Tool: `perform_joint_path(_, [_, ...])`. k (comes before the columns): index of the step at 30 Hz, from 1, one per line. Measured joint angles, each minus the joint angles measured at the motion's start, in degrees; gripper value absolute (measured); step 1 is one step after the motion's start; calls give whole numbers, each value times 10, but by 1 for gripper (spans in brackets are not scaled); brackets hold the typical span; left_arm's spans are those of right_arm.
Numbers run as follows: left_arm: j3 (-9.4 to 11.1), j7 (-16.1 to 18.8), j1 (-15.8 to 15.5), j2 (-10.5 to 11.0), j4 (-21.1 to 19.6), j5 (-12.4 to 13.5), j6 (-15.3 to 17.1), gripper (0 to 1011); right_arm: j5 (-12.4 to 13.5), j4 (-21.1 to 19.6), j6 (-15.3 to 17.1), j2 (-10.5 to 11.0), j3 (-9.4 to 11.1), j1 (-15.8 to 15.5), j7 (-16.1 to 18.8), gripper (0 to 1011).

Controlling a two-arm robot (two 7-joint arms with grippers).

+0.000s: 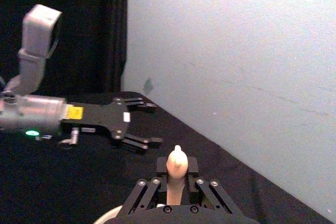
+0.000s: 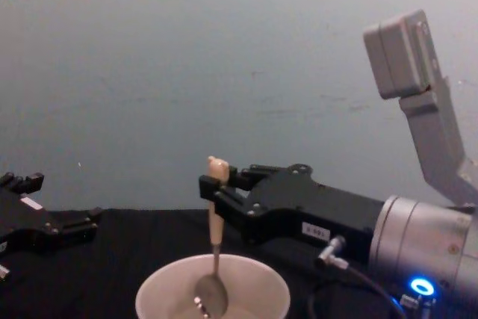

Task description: Pick up the stirring spoon with one hand, stir inside the cup, then place it back in its original position.

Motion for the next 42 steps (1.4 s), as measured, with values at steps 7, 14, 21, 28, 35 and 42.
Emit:
perform_joint_path(7, [0,0,0,0,0,0,0,1002,-3,6,0,-2,10,2,-3,211])
perform_joint_path(14, [0,0,0,0,0,0,0,1001,-4,6,0,-1,15,-1,-3,211])
perform_joint_path(21, [0,0,0,0,0,0,0,1001,-1,-9,3,14,25,-14,-2,211])
perform_joint_path(28, [0,0,0,0,0,0,0,1001,16,-48,13,36,32,-42,10,211])
perform_joint_path(35, [0,0,0,0,0,0,0,1001,28,-81,21,51,24,-64,25,211])
perform_joint_path(42, [0,0,0,0,0,0,0,1001,29,-86,22,48,7,-63,31,211])
